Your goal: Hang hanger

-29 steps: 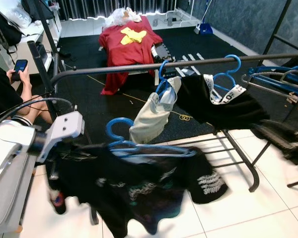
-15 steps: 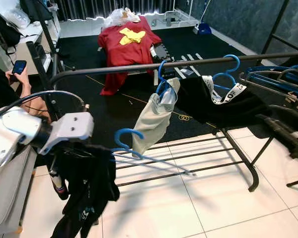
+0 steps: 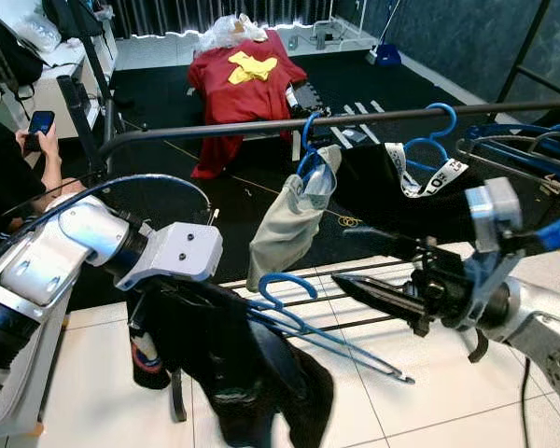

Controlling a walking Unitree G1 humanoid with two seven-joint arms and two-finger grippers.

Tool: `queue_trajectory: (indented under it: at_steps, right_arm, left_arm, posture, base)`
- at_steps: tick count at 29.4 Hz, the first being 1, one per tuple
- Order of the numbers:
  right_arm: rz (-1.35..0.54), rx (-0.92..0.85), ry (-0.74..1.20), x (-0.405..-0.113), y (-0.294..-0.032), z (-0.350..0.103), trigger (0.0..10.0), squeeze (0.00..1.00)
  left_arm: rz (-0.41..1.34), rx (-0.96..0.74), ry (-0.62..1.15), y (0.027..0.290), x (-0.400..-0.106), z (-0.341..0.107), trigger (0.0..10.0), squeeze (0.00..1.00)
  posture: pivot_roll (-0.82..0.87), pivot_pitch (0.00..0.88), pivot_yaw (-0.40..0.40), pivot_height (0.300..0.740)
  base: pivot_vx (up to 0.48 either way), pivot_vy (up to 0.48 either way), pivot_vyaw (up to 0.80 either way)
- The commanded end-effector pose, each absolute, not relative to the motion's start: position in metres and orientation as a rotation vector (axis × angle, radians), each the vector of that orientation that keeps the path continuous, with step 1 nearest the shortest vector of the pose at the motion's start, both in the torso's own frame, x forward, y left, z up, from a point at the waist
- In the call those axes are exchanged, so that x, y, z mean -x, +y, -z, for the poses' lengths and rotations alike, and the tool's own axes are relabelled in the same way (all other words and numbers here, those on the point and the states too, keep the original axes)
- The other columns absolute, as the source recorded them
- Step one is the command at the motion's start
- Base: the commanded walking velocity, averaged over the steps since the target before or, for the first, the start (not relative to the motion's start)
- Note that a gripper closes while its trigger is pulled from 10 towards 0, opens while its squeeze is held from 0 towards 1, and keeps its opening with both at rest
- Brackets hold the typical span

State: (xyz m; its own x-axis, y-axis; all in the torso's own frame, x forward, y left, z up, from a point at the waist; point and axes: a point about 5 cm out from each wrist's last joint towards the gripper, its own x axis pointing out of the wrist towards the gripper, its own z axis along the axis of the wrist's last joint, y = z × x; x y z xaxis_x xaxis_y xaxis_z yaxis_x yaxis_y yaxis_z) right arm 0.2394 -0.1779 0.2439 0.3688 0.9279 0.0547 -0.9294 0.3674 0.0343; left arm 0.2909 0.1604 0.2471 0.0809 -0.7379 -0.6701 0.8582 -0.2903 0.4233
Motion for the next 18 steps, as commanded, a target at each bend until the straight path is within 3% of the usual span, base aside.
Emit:
queue_trajectory:
  at_steps: [1, 6, 18]
  right_arm:
    - [-1.259, -0.014, 0.017, -0.231, -0.171, -0.244, 10.0, 0.0]
    - [-1.286, 0.061, 0.14, -0.224, -0.171, -0.234, 10.0, 0.0]
    - [-1.269, 0.101, 0.213, -0.231, -0.165, -0.225, 10.0, 0.0]
  left_arm:
    - [1.576, -1.036, 0.148, 0.155, -0.291, -0.251, 10.0, 0.0]
    - [1.573, -1.04, 0.139, 0.153, -0.29, -0.254, 10.0, 0.0]
    - [1.58, -1.012, 0.056, 0.14, -0.286, -0.267, 10.0, 0.0]
  posture:
    - [-0.01, 0.034, -0.003, 0.74]
    - [-0.02, 0.037, -0.006, 0.74]
    - [-0.01, 0.035, -0.008, 0.74]
  base:
    - [0.0, 0.0, 0.0]
    - [0.0, 0.0, 0.0]
    - [0.0, 0.0, 0.0]
